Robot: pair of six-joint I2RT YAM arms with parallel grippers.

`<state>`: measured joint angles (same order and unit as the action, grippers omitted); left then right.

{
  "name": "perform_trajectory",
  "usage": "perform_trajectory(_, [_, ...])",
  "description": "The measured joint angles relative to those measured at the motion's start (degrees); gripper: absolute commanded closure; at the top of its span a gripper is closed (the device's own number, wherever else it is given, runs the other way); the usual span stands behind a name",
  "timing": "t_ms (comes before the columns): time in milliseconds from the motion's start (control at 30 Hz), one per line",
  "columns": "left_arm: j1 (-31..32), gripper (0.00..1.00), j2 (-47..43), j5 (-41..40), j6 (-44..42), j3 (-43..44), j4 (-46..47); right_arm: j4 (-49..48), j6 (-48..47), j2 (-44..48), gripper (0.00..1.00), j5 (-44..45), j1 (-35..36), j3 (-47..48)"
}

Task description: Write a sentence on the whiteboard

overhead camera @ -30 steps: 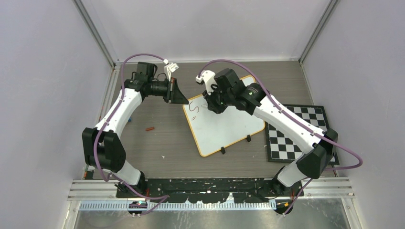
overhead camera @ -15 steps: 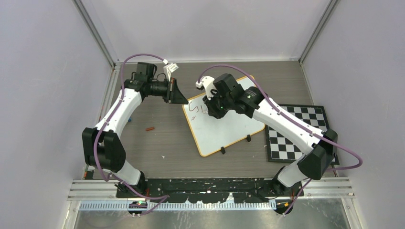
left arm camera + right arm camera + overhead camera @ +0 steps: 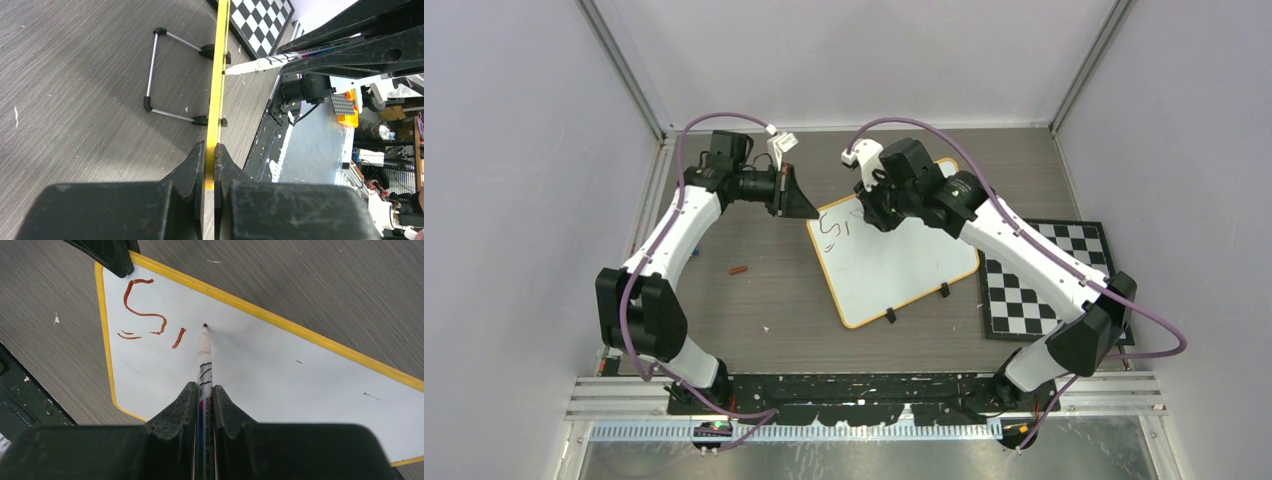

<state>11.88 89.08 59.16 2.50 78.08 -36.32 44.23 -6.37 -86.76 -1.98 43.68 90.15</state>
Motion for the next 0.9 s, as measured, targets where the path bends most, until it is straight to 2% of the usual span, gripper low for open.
perform_trajectory(533, [0.0,1.00,-0.1,-0.8,-0.2,-0.1,0.1,1.1,0.4,0.0,1.00,-1.6,1.0,-3.3])
perform_trajectory(900, [0.0,1.00,-0.1,-0.6,-0.2,-0.1,0.1,1.2,0.4,-0.5,1.00,-0.3,-1.6,0.4])
